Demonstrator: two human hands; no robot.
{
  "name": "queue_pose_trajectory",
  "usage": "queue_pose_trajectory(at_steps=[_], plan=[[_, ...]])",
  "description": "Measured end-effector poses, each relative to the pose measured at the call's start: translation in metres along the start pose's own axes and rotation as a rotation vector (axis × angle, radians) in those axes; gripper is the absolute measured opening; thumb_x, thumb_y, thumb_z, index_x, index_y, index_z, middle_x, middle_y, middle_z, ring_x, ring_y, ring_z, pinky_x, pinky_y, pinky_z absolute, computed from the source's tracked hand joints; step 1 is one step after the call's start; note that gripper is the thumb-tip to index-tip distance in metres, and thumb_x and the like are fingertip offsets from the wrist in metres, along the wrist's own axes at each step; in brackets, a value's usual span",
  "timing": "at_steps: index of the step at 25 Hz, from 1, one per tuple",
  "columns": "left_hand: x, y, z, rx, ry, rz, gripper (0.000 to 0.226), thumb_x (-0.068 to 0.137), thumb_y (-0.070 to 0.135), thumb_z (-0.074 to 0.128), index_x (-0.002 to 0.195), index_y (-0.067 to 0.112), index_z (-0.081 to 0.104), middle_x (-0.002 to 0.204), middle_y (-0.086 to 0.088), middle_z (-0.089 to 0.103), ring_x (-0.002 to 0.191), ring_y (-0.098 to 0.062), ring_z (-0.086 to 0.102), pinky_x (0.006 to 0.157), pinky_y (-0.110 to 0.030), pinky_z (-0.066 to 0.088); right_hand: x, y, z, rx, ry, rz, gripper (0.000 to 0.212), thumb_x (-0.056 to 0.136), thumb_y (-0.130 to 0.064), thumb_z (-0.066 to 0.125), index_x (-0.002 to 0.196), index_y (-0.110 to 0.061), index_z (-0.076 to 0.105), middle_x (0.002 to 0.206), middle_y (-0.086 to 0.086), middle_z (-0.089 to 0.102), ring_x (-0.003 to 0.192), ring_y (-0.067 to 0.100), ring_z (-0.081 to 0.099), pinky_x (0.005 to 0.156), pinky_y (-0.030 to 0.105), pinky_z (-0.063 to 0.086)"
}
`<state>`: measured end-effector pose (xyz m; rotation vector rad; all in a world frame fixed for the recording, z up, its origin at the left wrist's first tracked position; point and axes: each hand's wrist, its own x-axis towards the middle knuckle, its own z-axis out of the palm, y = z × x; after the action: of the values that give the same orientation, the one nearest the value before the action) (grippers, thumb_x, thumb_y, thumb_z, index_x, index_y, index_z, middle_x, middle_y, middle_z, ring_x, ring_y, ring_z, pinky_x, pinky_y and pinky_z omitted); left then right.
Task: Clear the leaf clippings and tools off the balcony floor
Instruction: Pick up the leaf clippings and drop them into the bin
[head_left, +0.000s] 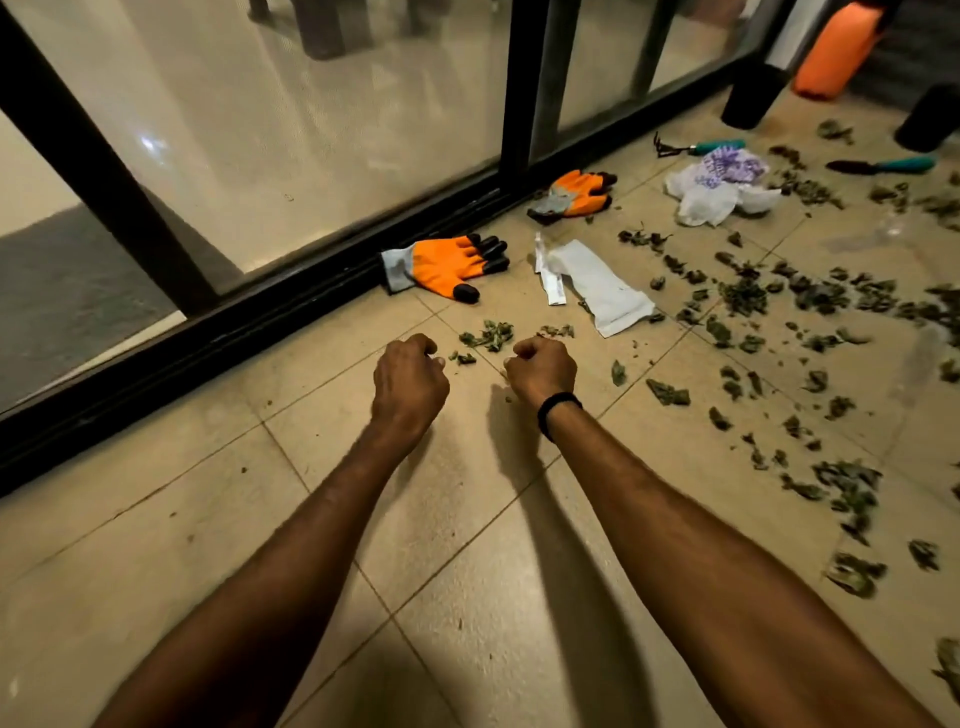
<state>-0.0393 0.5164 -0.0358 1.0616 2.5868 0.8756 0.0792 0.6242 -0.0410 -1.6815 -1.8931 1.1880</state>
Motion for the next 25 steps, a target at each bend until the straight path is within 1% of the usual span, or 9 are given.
queue_pose_trajectory(at_steps=[3,7,9,11,13,15,18,21,25], plan=[[0.02,-0.012,0.027,0.031,-0.069,-0.034,0.04,0.095,0.023,0.062,0.133,0.011,0.057,0.117,-0.017,0.065,0.107,-0.033,0.061,0.082,-0.036,0.046,0.027,0.001,0.019,-0.177,-0.019,-0.129,0.048,0.089,-0.018,0.068,0.135,-0.013,0.055,0.131,0.012,0.057,0.119,0.028,0.054,0.1,0.031,0.044],[0.038,-0.014,0.061,0.083,-0.139,-0.097,0.062,0.096,0.02,0.06,0.151,0.018,0.032,0.132,-0.022,0.045,0.117,-0.039,0.05,0.091,-0.043,0.045,0.072,0.003,0.039,-0.365,-0.157,-0.309,0.068,0.092,-0.018,0.064,0.15,-0.024,0.03,0.147,0.016,0.029,0.131,0.033,0.036,0.105,0.039,0.039],[0.046,-0.009,0.072,0.14,-0.167,-0.078,0.073,0.093,0.013,0.059,0.156,0.021,0.021,0.137,-0.022,0.036,0.121,-0.039,0.043,0.094,-0.041,0.044,0.089,0.004,0.047,-0.475,-0.227,-0.389,0.058,0.094,-0.014,0.06,0.147,-0.025,0.038,0.145,0.014,0.03,0.13,0.034,0.03,0.105,0.041,0.04],[0.055,-0.003,0.081,0.174,-0.184,-0.02,0.078,0.092,0.01,0.057,0.157,0.025,0.016,0.142,-0.022,0.03,0.126,-0.039,0.037,0.098,-0.041,0.041,0.097,0.004,0.052,-0.543,-0.197,-0.461,0.028,0.095,-0.01,0.055,0.121,-0.016,0.06,0.127,0.013,0.044,0.116,0.034,0.04,0.095,0.041,0.046],[0.062,0.002,0.086,0.176,-0.195,0.055,0.07,0.097,0.015,0.055,0.156,0.029,0.019,0.145,-0.019,0.03,0.127,-0.037,0.035,0.1,-0.041,0.04,0.097,0.005,0.052,-0.568,-0.122,-0.53,0.018,0.094,-0.007,0.05,0.1,-0.009,0.067,0.107,0.013,0.052,0.1,0.033,0.052,0.08,0.035,0.049],[0.064,0.005,0.091,0.176,-0.18,0.121,0.054,0.102,0.021,0.051,0.151,0.03,0.033,0.142,-0.015,0.037,0.124,-0.032,0.038,0.097,-0.039,0.042,0.095,0.008,0.048,-0.52,-0.084,-0.528,0.021,0.094,-0.008,0.05,0.099,-0.009,0.07,0.1,0.012,0.057,0.091,0.03,0.058,0.073,0.03,0.046],[0.056,-0.003,0.096,0.16,-0.064,0.198,0.029,0.103,0.019,0.052,0.13,0.021,0.06,0.12,-0.008,0.05,0.109,-0.023,0.045,0.081,-0.032,0.047,0.09,0.016,0.033,-0.392,0.01,-0.469,0.016,0.091,-0.016,0.059,0.099,-0.013,0.073,0.101,0.008,0.065,0.094,0.024,0.06,0.078,0.026,0.044],[0.054,-0.011,0.1,0.093,0.018,0.203,0.022,0.1,0.013,0.056,0.117,0.013,0.07,0.101,-0.005,0.054,0.095,-0.019,0.049,0.072,-0.025,0.037,0.099,0.023,0.001,-0.272,0.173,-0.34,0.014,0.089,-0.018,0.063,0.098,-0.015,0.073,0.1,0.006,0.07,0.097,0.021,0.062,0.085,0.026,0.047],[0.049,-0.012,0.097,-0.044,0.05,0.136,0.02,0.098,0.012,0.058,0.11,0.017,0.074,0.096,-0.003,0.059,0.085,-0.014,0.055,0.07,-0.019,0.037,0.13,0.037,-0.028,-0.4,0.041,-0.166,0.025,0.088,-0.018,0.068,0.113,-0.015,0.07,0.115,0.01,0.068,0.107,0.024,0.062,0.095,0.03,0.046]])
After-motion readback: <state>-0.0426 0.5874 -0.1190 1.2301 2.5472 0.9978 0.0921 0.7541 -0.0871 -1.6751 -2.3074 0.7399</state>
